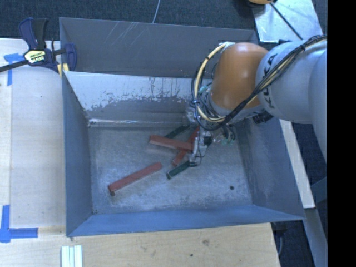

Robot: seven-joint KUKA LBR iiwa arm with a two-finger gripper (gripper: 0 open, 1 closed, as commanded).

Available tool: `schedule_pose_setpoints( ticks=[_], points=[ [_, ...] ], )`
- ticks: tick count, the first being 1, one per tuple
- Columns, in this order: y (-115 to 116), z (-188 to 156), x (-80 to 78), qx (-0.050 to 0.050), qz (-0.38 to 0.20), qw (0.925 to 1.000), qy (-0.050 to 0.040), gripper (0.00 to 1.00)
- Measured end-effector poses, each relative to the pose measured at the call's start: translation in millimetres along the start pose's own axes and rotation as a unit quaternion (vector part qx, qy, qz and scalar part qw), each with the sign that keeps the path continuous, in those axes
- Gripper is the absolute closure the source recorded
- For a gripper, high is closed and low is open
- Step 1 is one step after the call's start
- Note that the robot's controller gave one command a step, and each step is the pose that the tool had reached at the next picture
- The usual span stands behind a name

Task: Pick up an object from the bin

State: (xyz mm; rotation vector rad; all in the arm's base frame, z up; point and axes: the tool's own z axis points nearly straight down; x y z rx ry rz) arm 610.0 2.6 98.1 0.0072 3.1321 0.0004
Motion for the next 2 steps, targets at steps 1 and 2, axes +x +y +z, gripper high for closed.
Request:
schedule_pose_setpoints(
  ticks=[1, 2],
  points=[
    [-38.3, 21.6, -4.3, 0.000, -0.071, 0.9975, -0.0048, 1.00],
    [-38.3, 21.6, -4.3, 0.000, -0.071, 0.9975, -0.0048, 1.00]
  ],
)
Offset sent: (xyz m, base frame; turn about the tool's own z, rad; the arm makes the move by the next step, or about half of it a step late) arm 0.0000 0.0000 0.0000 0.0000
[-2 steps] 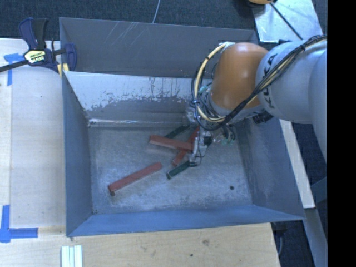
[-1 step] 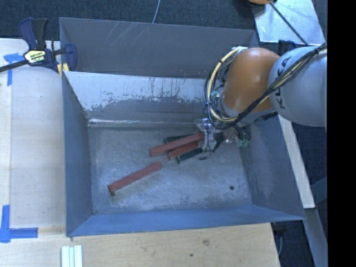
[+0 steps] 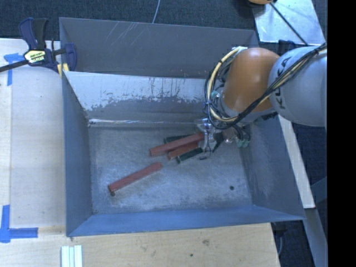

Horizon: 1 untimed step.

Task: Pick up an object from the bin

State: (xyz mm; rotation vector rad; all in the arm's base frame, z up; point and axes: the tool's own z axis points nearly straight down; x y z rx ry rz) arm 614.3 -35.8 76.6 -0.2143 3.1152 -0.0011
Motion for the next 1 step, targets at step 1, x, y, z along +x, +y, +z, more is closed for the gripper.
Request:
schedule_pose_setpoints(
  ticks=[1],
  points=[
    [-21.7, -137.7, 0.8, 0.000, 0.047, 0.9989, 0.0068, 1.00]
  ],
)
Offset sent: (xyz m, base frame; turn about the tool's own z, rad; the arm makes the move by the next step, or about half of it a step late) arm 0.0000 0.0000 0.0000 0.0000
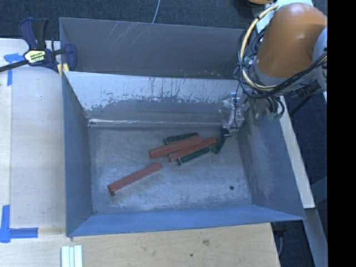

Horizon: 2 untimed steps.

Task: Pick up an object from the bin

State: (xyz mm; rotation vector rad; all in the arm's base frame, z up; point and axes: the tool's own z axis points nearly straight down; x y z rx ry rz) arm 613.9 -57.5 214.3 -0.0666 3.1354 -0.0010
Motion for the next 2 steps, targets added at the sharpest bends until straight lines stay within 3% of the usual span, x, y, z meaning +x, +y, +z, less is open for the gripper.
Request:
schedule_pose_setpoints(
  ticks=[1, 2],
  points=[
    [0.1, 0.6, 0.3, 0.000, 0.000, 1.0000, 0.0006, 0.00],
    [0.0, 0.6, 0.3, 0.000, 0.001, 1.0000, 0.0006, 1.00]
  ],
)
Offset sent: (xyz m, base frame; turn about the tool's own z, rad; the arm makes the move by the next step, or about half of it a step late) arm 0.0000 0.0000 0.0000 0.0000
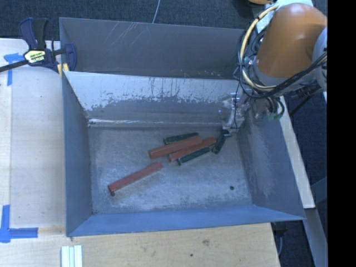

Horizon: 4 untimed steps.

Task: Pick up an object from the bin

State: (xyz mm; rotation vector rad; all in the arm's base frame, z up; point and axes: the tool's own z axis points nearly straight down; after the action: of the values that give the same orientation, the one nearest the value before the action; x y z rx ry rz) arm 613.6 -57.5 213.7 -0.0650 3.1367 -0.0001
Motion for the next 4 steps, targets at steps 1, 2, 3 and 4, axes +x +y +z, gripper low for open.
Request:
schedule_pose_setpoints(
  ticks=[1, 2, 3, 4],
  points=[
    [-0.1, 0.0, 0.0, 0.000, 0.000, 1.0000, 0.0000, 0.00],
    [-0.1, 0.0, 0.0, 0.000, 0.000, 1.0000, 0.0000, 0.00],
    [27.4, 48.6, 2.5, 0.001, -0.016, 0.9999, -0.0032, 0.00],
    [5.0, 139.2, -5.5, 0.000, 0.108, 0.9941, -0.0002, 1.00]
  ],
)
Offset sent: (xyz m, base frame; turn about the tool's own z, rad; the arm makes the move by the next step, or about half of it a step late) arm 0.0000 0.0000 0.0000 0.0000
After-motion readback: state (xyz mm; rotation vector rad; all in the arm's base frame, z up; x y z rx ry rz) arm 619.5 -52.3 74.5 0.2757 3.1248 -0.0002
